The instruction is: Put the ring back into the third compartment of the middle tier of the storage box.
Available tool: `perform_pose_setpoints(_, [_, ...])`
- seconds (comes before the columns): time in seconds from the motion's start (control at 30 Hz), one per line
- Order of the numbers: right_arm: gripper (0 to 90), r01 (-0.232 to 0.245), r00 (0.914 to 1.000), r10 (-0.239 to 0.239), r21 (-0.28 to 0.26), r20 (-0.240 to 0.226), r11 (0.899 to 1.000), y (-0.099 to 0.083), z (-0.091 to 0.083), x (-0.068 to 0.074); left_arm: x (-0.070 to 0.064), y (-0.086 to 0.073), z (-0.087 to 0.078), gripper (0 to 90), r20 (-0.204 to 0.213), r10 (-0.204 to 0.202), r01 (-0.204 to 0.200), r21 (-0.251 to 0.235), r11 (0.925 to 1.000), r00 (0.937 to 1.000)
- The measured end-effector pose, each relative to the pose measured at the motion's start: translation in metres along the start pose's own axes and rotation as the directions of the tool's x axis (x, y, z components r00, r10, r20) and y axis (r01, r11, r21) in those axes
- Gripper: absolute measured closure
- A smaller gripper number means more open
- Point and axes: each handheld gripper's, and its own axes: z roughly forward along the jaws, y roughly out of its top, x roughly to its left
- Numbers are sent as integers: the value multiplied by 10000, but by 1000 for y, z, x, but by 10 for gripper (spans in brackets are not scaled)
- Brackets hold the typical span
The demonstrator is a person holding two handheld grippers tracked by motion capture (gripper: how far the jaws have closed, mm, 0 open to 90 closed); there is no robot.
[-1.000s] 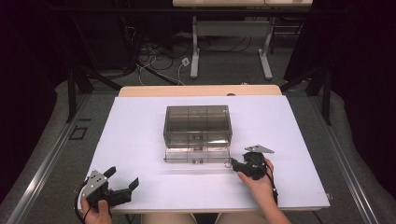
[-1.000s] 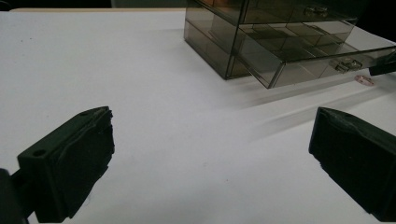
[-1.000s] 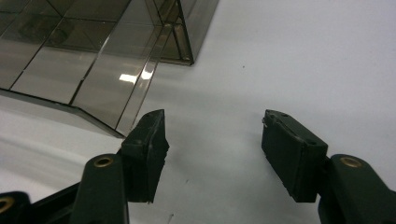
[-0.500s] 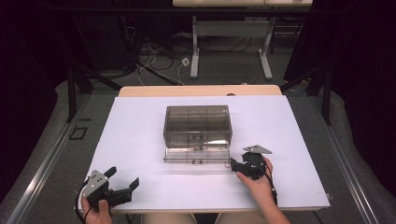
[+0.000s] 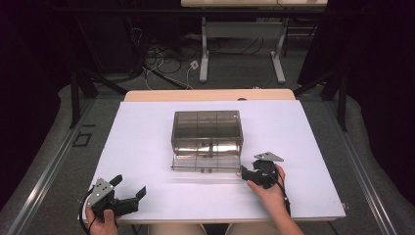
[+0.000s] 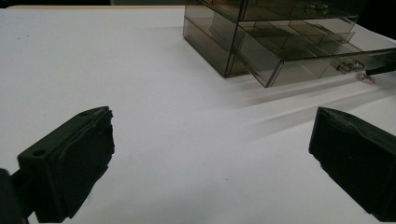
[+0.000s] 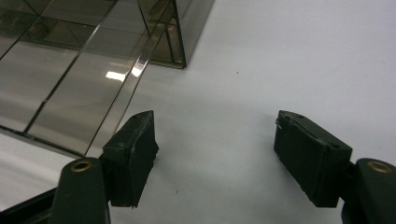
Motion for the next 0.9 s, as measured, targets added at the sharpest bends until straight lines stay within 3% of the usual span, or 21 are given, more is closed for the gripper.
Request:
perform_pose_setpoints(0.37, [281, 407, 9990, -406, -30, 206, 9992, 0, 2, 2, 0, 0, 0, 4, -12, -18, 18, 28, 10000, 10000])
perform_pose_setpoints(0.53, [287, 195, 9998, -195, -10, 34, 9998, 0, 1, 0, 0, 0, 1, 4, -18, -15, 15, 28, 10000, 10000])
perform_pose_setpoints(0.77, [315, 52, 9999, -50, -146, 147, 9999, -4, -5, -6, 0, -1, 1, 4, -11, -23, 23, 38, 10000, 10000])
perform_pose_setpoints(0.9, [369, 665, 9977, -660, -350, 136, 9972, -10, -13, -10, 0, 0, 1, 4, -1, -2, 2, 50, 10000, 10000])
